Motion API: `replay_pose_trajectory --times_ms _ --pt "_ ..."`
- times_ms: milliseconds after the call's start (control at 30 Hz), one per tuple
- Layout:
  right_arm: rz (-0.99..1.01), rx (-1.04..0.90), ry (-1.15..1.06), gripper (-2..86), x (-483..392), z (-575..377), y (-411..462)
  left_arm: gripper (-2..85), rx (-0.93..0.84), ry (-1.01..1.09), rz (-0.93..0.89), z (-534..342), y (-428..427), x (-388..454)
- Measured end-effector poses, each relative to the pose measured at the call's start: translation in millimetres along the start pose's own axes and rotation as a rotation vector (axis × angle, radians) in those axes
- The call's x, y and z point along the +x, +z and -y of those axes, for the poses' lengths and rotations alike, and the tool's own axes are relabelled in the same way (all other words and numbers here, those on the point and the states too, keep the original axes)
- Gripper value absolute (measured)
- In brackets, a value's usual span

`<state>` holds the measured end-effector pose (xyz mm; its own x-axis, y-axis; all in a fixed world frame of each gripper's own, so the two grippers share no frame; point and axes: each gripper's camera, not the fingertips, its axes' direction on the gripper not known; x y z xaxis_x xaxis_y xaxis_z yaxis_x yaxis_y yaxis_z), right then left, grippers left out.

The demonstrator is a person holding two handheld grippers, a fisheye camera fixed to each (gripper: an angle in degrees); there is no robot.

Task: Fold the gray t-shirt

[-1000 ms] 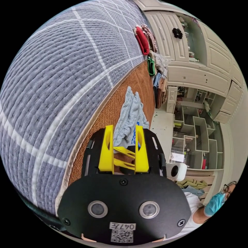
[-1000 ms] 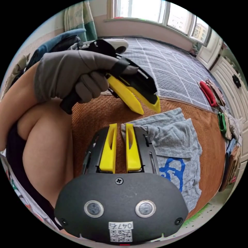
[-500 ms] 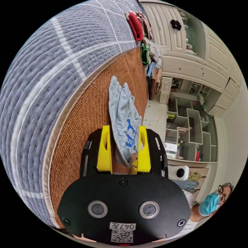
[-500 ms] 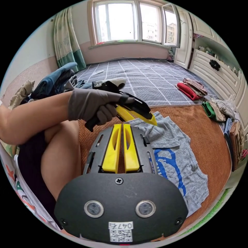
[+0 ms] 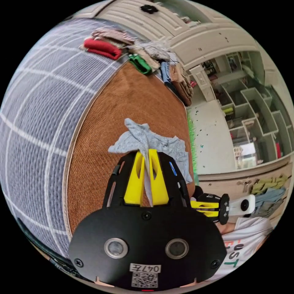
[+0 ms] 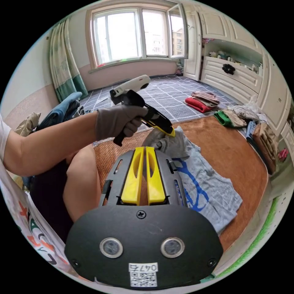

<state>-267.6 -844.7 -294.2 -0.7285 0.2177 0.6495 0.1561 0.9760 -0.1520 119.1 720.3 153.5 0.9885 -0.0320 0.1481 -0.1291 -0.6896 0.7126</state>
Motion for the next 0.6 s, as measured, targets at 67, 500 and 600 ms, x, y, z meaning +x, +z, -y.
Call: replay_pose_trajectory --times_ms 67,500,600 --pt "-0.055 0.028 0.064 -0.9 23 -27 -36 -0.7 -0.004 0.144 0.098 30 -13 95" --pt "-0.088 -0.207 0.618 -0.9 205 -230 -99 2.2 -0.353 0.433 0.408 132 194 407" --pt "0.006 -0.183 0.691 -0.6 233 -262 -93 12.0 -0.326 0.395 0.391 148 177 424"
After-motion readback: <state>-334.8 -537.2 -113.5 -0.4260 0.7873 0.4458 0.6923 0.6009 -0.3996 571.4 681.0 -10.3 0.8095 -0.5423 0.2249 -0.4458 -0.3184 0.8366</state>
